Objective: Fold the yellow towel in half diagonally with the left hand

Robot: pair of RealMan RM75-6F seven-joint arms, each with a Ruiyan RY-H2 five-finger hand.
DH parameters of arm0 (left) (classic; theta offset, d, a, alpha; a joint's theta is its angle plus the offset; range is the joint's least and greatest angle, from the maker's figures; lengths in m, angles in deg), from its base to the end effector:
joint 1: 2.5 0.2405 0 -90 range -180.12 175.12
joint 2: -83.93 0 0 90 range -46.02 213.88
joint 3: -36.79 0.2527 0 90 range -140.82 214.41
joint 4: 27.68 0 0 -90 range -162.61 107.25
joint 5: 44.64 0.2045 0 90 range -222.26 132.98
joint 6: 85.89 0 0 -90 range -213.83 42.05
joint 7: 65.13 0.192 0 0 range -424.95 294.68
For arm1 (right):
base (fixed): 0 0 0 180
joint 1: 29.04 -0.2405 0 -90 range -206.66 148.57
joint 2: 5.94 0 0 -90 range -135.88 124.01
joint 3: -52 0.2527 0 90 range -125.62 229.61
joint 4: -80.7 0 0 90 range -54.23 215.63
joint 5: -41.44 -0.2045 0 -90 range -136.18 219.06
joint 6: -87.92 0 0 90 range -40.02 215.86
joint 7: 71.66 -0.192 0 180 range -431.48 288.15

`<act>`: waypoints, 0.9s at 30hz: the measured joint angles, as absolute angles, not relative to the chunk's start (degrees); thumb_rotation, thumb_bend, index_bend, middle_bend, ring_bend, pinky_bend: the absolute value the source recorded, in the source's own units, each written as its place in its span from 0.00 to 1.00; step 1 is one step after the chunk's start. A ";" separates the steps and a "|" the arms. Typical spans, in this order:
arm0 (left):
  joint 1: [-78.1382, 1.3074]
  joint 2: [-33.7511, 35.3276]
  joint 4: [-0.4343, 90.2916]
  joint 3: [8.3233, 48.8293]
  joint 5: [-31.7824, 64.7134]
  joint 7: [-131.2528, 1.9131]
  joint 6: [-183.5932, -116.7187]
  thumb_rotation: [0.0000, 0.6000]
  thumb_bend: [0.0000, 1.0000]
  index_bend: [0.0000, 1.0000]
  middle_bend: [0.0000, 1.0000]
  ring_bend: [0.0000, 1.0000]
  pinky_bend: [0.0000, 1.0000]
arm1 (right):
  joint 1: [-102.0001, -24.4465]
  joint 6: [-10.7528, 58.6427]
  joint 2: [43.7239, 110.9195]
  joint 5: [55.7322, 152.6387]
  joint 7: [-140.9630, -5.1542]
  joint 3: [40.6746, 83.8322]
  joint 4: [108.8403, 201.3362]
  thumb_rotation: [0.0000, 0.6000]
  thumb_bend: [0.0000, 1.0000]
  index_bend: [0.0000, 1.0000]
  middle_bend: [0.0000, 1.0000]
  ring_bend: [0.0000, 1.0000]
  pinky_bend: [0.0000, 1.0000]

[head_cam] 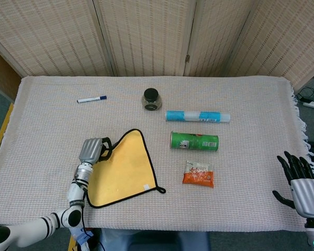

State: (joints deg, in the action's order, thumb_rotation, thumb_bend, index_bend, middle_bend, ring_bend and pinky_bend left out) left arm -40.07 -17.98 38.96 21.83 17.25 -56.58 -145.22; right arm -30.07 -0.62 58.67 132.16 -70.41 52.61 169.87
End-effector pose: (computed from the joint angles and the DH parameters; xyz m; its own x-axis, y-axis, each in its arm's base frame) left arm -0.1869 0.4017 -0.0476 0.2077 0.1999 0.9576 0.9759 -0.1089 -0.1890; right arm -0.3142 -0.1998 0.1618 0.4617 -0.0063 0.8870 -0.8867 -0.0287 0.4614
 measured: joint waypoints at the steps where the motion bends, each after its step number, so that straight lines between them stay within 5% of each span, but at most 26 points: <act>1: -39.22 -17.46 40.94 22.64 18.01 -56.03 -146.57 1.00 0.46 0.61 1.00 1.00 1.00 | -29.97 -0.86 58.62 132.50 -70.48 52.49 169.91 1.00 0.25 0.00 0.00 0.00 0.00; 10: -33.73 -14.87 51.10 29.38 24.44 -52.49 -153.76 1.00 0.46 0.62 1.00 1.00 1.00 | -28.64 -3.91 58.37 135.45 -70.55 51.42 170.43 1.00 0.25 0.00 0.00 0.00 0.00; 27: -28.81 -14.57 55.23 36.04 32.03 -51.01 -157.63 1.00 0.46 0.62 1.00 1.00 1.00 | -27.82 -5.43 58.38 137.68 -70.44 50.77 170.50 1.00 0.25 0.00 0.00 0.00 0.00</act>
State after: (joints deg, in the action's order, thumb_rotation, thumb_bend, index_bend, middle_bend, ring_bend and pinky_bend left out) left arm -28.81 -14.57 55.23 36.04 32.03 -51.01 -157.63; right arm -27.82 -5.43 58.38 137.68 -70.44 50.77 170.50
